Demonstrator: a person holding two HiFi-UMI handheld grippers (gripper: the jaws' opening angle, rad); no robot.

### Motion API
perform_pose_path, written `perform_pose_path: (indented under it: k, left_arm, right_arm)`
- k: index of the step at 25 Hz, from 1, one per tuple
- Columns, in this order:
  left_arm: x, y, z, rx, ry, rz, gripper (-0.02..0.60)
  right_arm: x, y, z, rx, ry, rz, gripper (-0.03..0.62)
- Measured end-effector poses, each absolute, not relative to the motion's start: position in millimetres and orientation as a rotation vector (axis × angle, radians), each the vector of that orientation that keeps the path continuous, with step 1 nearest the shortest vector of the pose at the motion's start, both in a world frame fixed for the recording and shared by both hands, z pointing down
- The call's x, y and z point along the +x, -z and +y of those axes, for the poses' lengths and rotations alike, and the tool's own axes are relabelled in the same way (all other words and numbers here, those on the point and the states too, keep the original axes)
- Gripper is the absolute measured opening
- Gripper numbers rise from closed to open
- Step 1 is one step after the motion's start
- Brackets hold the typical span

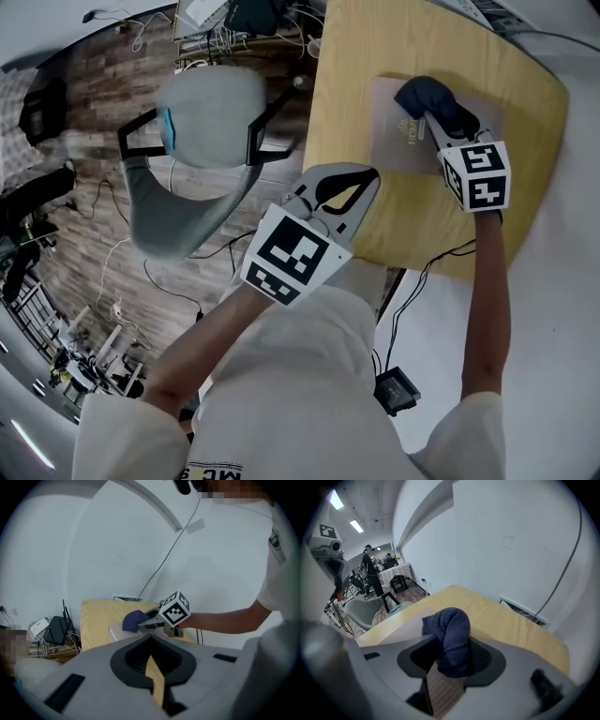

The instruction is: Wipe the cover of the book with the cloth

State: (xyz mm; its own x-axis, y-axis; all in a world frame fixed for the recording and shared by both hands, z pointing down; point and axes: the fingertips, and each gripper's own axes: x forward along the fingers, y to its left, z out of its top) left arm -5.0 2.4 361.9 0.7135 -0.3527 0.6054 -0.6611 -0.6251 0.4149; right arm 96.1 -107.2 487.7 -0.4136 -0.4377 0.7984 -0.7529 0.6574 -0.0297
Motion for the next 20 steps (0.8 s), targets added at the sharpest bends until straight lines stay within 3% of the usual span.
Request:
perform_pose_path:
  k: [13,20]
  left_arm:
    - [3,-367,9,2.291,-0.659,-0.732,0.009]
    - [7,-420,9,2.255,-0.758,-0.743,0.009]
  right_arm:
    - [96,-488,-24,0.809,-0.535,-2.092,0.176]
    - [100,-489,-11,0.843,-0.555,-2.1,0.176]
